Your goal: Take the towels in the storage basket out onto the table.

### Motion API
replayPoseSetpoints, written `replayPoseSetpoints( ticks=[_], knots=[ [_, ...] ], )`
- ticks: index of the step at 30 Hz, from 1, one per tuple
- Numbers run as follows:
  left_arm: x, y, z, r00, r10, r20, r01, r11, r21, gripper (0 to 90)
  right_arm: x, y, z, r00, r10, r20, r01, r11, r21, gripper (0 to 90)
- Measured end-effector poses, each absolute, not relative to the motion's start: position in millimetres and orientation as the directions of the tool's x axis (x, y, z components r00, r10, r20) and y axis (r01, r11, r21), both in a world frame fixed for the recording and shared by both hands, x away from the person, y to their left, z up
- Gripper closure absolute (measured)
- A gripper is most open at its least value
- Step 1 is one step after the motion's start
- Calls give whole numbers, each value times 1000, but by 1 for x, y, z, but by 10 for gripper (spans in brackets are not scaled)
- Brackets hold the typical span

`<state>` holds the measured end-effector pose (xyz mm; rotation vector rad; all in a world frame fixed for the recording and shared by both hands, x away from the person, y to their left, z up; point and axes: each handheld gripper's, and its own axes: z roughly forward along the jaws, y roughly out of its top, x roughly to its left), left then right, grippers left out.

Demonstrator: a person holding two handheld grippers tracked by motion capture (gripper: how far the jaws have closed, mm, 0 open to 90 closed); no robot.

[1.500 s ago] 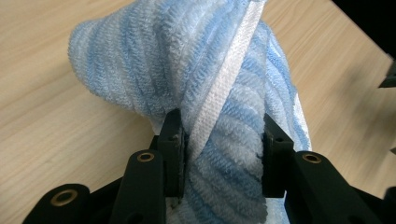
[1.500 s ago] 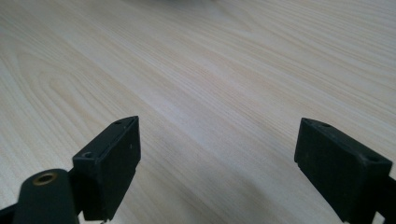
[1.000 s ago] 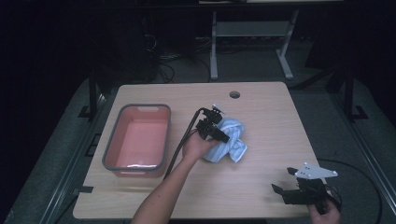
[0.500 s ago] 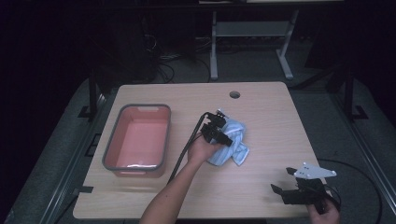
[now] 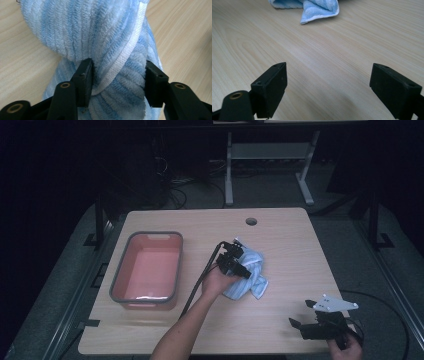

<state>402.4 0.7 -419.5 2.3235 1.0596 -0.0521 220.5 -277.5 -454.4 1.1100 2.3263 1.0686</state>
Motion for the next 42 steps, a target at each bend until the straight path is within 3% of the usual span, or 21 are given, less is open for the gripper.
replayPoseSetpoints(
  ticks=[20,42],
  knots=[
    [394,13,-406,692,670,-269,686,-497,531,389,223,-278,-455,-620,785,12,522,401,753,139],
    [374,37,-390,714,637,-292,662,-476,579,370,224,-275,-458,-613,790,7,532,406,743,138]
  ],
)
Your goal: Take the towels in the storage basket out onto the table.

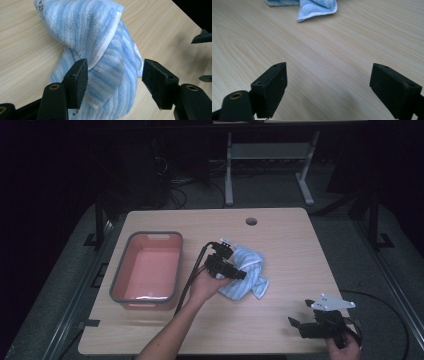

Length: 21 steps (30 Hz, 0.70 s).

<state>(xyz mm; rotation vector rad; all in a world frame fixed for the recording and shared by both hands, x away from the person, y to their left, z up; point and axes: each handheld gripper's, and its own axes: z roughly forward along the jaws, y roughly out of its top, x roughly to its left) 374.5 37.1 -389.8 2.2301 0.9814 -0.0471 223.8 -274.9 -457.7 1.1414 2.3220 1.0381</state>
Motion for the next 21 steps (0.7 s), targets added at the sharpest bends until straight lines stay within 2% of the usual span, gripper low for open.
replayPoseSetpoints(
  ticks=[21],
  knots=[
    [352,59,-389,730,604,-320,649,-467,600,361,224,-277,-458,-602,798,5,536,400,743,139]
  ],
)
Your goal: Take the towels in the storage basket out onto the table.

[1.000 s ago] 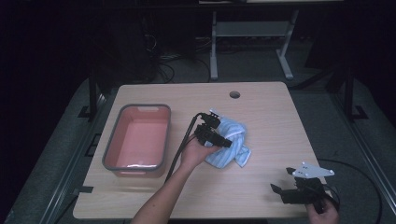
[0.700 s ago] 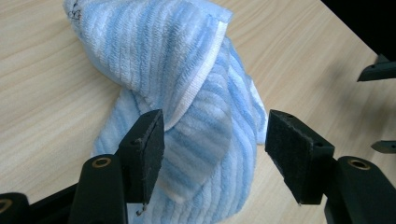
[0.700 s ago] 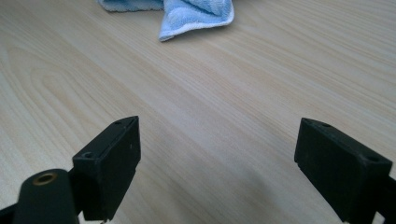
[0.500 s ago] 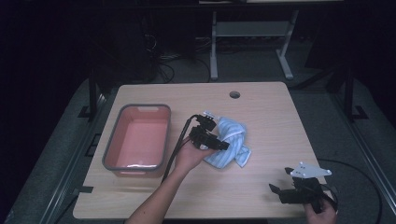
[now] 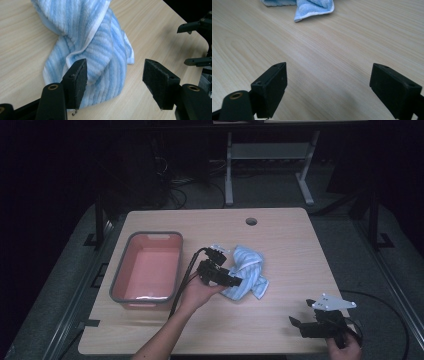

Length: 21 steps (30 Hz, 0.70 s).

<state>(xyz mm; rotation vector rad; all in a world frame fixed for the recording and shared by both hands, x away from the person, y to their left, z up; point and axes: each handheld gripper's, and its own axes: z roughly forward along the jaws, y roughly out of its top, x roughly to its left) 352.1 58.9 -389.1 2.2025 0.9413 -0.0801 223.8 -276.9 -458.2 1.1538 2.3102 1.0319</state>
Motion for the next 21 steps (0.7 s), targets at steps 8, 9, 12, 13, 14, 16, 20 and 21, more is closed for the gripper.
replayPoseSetpoints(
  ticks=[8,9,12,13,14,16,20,21],
  knots=[
    [344,69,-393,727,605,-326,652,-458,604,361,224,-277,-459,-600,800,0,537,403,741,139],
    [343,71,-393,734,599,-320,645,-466,605,361,224,-277,-459,-600,800,-1,537,403,741,138],
    [340,73,-395,731,600,-324,647,-461,607,361,225,-277,-459,-601,799,0,539,405,738,138],
    [339,74,-395,731,600,-325,648,-461,606,360,224,-277,-459,-599,801,3,543,403,737,139],
    [337,75,-395,731,598,-328,647,-456,611,360,224,-278,-459,-598,802,5,543,400,738,139],
    [336,77,-395,733,598,-325,645,-458,611,360,225,-279,-459,-597,803,7,543,397,740,139],
    [331,80,-396,732,595,-331,645,-450,618,358,225,-280,-459,-593,805,5,545,396,739,139],
    [330,81,-396,735,593,-329,643,-455,617,357,225,-280,-460,-593,805,6,545,395,739,139]
  ],
)
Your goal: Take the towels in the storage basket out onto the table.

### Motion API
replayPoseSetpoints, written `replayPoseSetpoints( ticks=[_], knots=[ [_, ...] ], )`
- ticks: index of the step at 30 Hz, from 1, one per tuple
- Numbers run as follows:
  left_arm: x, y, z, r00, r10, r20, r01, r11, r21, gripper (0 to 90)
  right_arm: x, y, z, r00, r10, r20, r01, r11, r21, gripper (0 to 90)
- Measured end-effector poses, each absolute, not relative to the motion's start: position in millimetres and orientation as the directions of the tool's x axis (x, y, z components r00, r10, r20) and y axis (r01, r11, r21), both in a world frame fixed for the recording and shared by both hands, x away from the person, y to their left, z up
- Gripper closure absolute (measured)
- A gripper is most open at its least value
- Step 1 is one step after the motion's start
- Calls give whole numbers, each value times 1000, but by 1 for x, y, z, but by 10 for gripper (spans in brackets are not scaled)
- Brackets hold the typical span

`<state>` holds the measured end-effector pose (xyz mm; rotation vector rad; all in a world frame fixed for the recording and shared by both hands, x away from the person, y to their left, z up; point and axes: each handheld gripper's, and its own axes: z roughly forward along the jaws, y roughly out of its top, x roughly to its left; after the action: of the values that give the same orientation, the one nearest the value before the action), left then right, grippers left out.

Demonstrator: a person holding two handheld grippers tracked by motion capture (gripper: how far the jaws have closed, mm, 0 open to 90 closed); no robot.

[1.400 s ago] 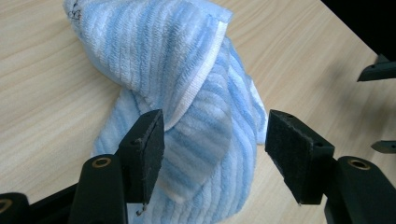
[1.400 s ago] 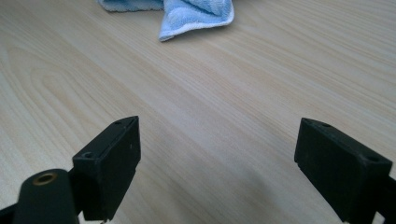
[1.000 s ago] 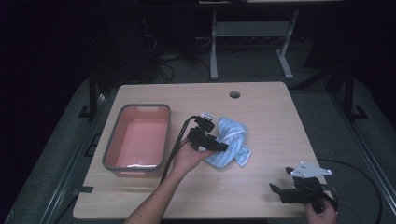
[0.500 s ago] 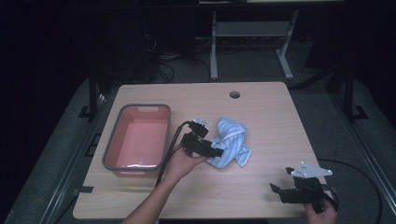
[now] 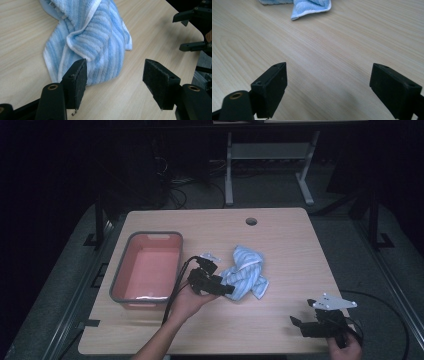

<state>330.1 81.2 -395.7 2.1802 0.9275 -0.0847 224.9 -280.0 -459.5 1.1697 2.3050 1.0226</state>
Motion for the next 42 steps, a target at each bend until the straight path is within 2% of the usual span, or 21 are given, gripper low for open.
replayPoseSetpoints(
  ticks=[42],
  knots=[
    [282,108,-426,743,557,-371,639,-424,642,342,225,-278,-462,-594,805,-9,552,415,723,139]
  ],
)
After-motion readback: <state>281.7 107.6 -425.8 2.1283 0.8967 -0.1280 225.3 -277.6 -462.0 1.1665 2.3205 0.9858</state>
